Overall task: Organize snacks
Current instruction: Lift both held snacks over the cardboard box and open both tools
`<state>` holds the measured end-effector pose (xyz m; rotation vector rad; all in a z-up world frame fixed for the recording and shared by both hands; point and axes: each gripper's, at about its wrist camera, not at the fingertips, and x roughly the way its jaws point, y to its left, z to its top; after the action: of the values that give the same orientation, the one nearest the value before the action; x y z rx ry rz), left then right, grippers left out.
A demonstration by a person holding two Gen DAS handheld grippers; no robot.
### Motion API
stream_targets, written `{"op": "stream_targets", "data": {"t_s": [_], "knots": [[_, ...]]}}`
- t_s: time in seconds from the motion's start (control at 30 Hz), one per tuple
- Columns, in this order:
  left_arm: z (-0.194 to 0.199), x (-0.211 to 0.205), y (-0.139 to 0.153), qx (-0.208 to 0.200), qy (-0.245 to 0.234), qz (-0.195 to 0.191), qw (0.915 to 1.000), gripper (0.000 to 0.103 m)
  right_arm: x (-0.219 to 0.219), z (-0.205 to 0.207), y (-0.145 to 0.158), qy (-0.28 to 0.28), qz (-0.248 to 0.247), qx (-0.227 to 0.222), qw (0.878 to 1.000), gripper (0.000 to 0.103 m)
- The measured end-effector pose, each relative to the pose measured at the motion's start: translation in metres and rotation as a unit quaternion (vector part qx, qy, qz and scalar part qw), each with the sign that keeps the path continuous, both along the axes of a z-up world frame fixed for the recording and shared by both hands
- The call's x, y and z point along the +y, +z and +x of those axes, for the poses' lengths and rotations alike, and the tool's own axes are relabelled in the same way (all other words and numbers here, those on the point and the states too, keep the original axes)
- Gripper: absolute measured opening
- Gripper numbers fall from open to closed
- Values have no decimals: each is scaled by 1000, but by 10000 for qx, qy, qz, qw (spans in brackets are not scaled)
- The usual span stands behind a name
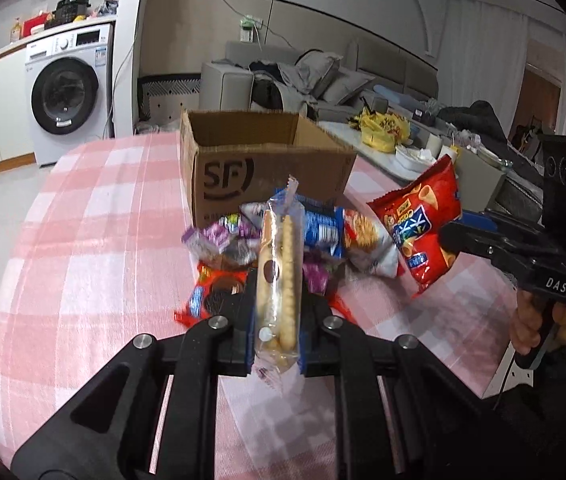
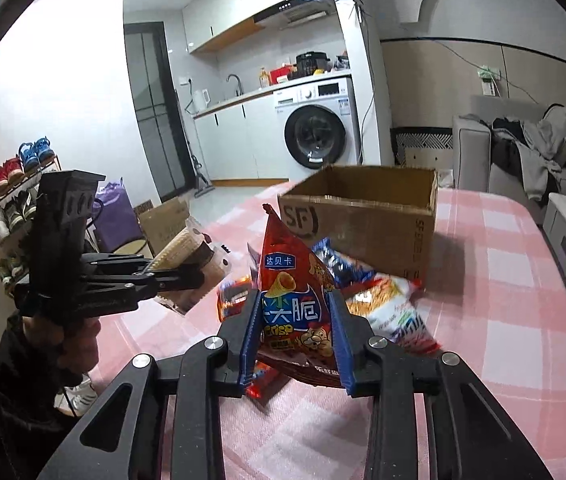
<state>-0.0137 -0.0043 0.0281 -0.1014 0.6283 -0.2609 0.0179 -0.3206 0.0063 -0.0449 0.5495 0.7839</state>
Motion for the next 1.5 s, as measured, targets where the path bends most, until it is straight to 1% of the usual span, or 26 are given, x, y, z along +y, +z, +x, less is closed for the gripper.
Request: {"op": "stream_targets", "data": {"t_s": [0.2,0.3,0.4,0.57,0.67,0.77,0.87,1.0,1.2,1.5], "knots": [[11,-4,28,-300,63,19,9995,12,4,9,18,-240,186,-153,9994,32],[23,-5,42,-366,66,-36,9993,12,6,19,26,-404,332,-174,9985,32],[37,-10,53,-447,55,19,9990,12,8,30,33,-558,406,-201,9974,32],[66,-12,67,-539,50,16,9985,12,18,55,42,-871,486,-242,9947,32],[87,-7,74,-552,83,-90,9984,12,27,73,52,-1081,556,-342,9920,32],[108,-6,77,-547,134,-76,9984,12,37,92,60,-1251,597,-462,9893,32],[135,-1,76,-494,222,-53,9985,12,44,115,66,-1359,644,-450,9876,32],[164,3,70,-403,288,-33,9988,12,51,143,66,-1455,648,-347,9866,32],[209,10,51,-247,432,-34,9988,12,59,178,55,-1480,553,-184,9873,32],[254,2,33,-199,362,155,9990,12,64,217,32,-1539,482,129,9868,32]]}}
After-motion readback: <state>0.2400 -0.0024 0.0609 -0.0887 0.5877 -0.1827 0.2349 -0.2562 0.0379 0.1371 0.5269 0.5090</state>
